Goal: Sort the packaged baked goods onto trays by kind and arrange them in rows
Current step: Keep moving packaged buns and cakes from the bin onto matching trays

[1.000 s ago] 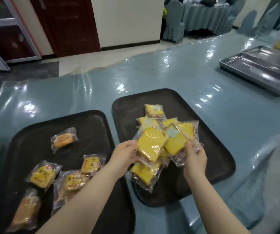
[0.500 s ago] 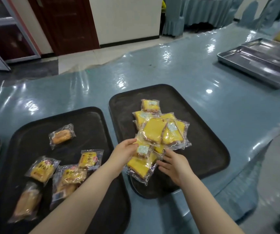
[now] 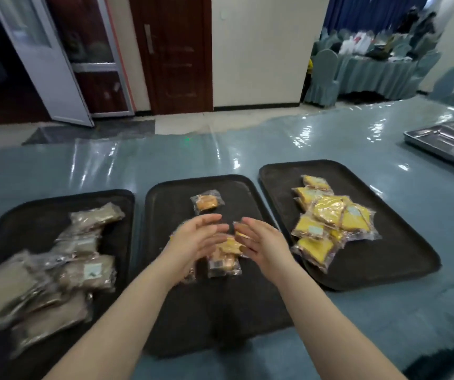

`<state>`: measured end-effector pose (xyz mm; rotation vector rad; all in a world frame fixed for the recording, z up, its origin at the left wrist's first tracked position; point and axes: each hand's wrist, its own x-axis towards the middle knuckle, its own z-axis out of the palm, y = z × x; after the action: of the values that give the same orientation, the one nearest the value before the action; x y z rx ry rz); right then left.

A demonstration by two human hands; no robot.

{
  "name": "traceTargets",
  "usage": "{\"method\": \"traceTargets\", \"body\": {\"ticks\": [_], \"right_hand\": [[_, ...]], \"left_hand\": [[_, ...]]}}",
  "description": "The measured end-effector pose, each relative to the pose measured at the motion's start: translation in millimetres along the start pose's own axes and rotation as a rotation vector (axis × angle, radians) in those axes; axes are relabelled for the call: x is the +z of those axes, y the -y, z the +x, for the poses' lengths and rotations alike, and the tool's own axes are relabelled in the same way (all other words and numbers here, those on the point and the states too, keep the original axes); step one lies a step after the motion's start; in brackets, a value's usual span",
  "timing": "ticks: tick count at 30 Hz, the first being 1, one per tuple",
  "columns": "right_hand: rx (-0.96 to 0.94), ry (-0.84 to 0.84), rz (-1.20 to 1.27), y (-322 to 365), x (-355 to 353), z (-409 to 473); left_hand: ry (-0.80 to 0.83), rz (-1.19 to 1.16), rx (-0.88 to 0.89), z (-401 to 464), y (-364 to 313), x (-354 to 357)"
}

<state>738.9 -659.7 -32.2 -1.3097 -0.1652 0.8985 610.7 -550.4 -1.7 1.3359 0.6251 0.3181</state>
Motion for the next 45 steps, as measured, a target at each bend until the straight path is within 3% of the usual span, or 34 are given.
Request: {"method": "traceTargets", "body": {"ticks": [11,20,25,31,36,41,45], "right_hand": [[-0.086,0.392,-0.122,-39,251,-56],[-0.121,0.712,-0.239,-66,424,-56],[-0.121,0.797,-0.284,-91,529,-74],[-0.278,0.738,-0.424,-130,641,-93],[-0.324,0.715,-0.728,-158,702,-102],[-0.397,0.633,-1.196,-173,740,-100],[-0.317,0.838,-1.842,-202,765,-92]], "left_hand": [[-0.25,-0.039,0.167,-136,-53,-221],[-0.463,0.148,0.347,-201,-84,-367],[-0.568,0.239,0.392,-256,-107,-463],[-0.517,0.44,0.319,-302,-115,-607],[-0.348,0.61,0.218,-309,-108,-705],[-0.129,0.843,0.083,-289,-105,-767],[-0.08,1.081,0.028,-263,-82,-781]]}}
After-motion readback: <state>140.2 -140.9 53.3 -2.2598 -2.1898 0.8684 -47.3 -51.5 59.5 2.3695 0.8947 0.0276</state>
